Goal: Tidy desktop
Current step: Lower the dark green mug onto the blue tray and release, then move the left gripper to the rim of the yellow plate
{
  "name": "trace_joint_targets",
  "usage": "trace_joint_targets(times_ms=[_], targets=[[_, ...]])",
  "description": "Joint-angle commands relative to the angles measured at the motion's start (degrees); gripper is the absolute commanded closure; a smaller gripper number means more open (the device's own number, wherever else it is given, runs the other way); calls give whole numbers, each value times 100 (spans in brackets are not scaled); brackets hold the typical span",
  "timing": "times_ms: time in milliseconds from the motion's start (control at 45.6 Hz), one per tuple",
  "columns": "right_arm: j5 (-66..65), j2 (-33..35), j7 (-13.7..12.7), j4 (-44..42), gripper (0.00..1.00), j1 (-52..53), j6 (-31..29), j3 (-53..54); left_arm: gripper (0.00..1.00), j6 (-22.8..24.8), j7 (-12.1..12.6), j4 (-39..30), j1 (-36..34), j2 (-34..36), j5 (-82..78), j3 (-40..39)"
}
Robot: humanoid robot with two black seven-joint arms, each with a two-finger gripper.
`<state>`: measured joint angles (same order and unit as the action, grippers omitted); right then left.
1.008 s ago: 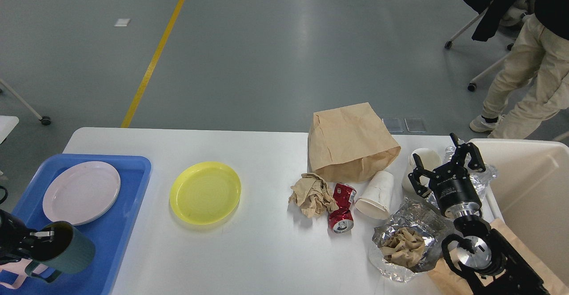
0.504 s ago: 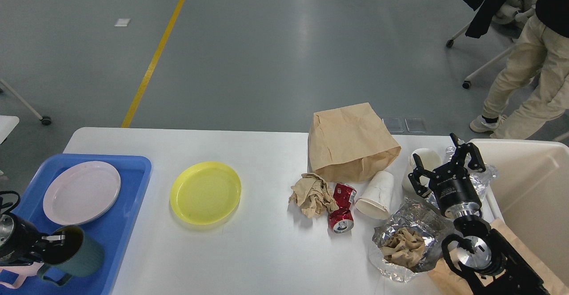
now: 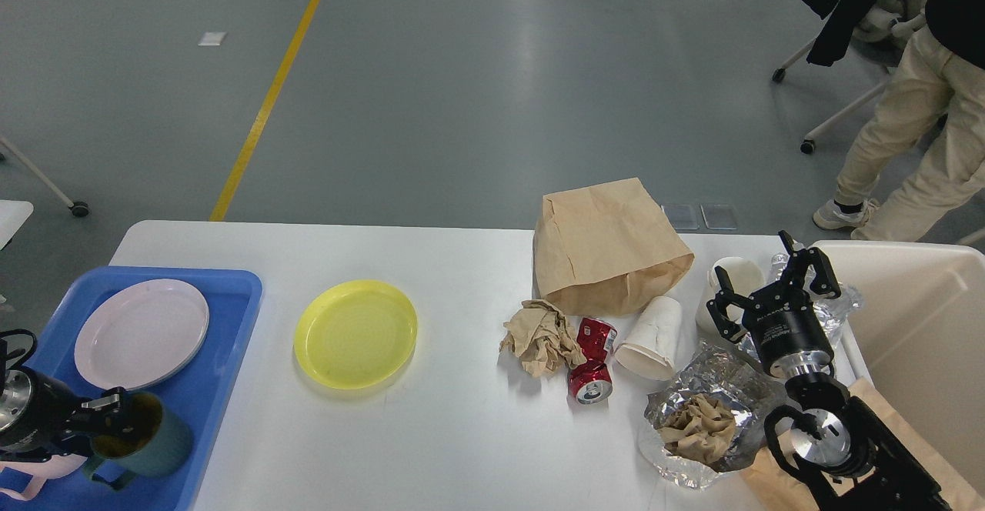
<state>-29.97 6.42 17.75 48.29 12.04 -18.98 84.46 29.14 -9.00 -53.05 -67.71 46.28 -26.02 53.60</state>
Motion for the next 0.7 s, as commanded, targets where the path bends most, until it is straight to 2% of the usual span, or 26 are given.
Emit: trace_joint_targets(times_ms=[0,241,373,482,592,680], targets=[[0,0,0,5,0,0,0,0,4,12,4,-13,39,-13,0,2],[0,0,0,5,0,0,0,0,4,82,-14,-83,-22,13,9,89],[0,0,0,5,0,0,0,0,4,513,-5,-179,-373,66,9,300],[0,0,0,5,0,0,0,0,4,935,-31,-574,-1338,83,79,1046],[0,0,0,5,0,0,0,0,4,1006,-32,-1286,-2779,-22,623,2293],[0,0,0,5,0,0,0,0,4,1041,-23,-1787,-4027,-609,1203,3287]])
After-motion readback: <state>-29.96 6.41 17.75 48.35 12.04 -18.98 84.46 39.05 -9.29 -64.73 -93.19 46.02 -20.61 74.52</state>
